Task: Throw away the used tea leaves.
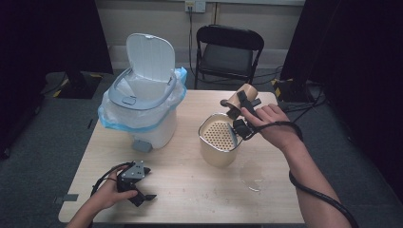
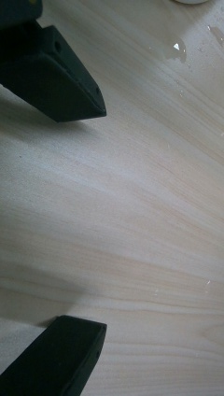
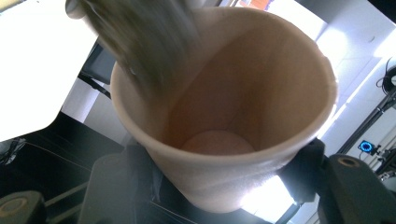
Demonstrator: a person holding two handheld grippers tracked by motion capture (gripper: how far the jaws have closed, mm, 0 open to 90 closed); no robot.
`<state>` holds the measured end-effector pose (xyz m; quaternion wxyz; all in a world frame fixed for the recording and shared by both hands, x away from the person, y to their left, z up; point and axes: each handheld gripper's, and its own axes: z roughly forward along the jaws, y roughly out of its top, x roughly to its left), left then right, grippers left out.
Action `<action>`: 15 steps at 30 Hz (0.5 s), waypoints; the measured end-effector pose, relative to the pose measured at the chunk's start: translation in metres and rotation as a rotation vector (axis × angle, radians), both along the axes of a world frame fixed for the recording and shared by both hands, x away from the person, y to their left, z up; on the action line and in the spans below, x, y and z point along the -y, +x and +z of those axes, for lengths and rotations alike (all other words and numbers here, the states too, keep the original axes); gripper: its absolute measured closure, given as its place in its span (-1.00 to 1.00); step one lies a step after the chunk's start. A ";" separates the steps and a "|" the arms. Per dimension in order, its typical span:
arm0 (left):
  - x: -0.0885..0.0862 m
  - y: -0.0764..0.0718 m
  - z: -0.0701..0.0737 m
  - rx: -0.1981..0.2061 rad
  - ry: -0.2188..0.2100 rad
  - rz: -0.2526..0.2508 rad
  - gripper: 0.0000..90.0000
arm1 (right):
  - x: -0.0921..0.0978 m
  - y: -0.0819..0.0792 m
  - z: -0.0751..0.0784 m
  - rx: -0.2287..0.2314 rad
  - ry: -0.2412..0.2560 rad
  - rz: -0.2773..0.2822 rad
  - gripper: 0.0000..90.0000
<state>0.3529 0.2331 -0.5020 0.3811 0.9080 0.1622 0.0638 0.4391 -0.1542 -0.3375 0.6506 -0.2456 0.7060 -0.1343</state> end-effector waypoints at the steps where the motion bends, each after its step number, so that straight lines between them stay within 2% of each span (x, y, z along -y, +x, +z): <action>1: 0.000 0.000 0.000 0.000 -0.003 0.000 -1.00 | 0.001 0.000 0.001 -0.002 0.009 -0.002 -0.06; 3: 0.000 0.000 0.000 0.000 -0.003 0.000 -1.00 | 0.001 0.000 0.003 0.008 0.010 -0.003 -0.06; 6: 0.000 0.000 0.000 0.001 -0.003 0.000 -1.00 | 0.002 0.000 0.005 -0.005 0.037 -0.007 -0.06; 7: 0.000 0.000 0.000 0.000 0.000 0.000 -1.00 | 0.003 0.000 0.005 -0.028 0.086 -0.015 -0.06; 8: 0.000 0.000 0.000 0.001 -0.002 0.001 -1.00 | 0.003 0.000 0.006 -0.040 0.111 -0.020 -0.06; 9: 0.000 0.000 0.000 0.001 -0.002 0.001 -1.00 | 0.004 0.001 0.006 -0.084 0.176 -0.032 -0.06; 10: 0.000 0.000 -0.001 0.002 -0.006 0.000 -1.00 | 0.004 0.001 0.006 -0.084 0.176 -0.032 -0.06; 11: 0.000 0.000 0.000 0.002 -0.006 0.000 -1.00 | 0.004 0.002 0.010 -0.115 0.217 -0.032 -0.06; 13: 0.000 0.000 0.000 0.001 -0.006 0.000 -1.00 | 0.007 0.003 0.012 -0.171 0.319 -0.054 -0.06; 14: 0.000 0.000 0.000 0.001 -0.003 0.000 -1.00 | 0.008 0.005 0.014 -0.222 0.377 -0.060 -0.06; 15: 0.000 0.000 0.000 0.001 -0.004 0.000 -1.00 | 0.009 0.005 0.015 -0.248 0.417 -0.066 -0.06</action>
